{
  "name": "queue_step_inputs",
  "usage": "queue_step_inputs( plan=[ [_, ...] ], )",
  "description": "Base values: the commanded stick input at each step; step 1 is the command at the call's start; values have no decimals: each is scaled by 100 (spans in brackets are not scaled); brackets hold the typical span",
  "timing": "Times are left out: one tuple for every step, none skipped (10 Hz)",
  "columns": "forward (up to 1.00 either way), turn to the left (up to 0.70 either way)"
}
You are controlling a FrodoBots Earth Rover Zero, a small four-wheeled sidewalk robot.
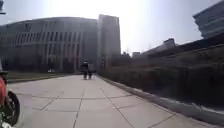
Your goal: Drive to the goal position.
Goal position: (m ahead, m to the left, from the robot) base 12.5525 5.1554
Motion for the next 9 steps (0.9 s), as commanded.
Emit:
queue_step_inputs(
  plan=[
    [70, 34],
    [70, 34],
    [70, 34],
    [70, 34],
    [70, 34],
    [70, 34],
    [70, 34],
    [70, 34],
    [70, 34]
  ],
)
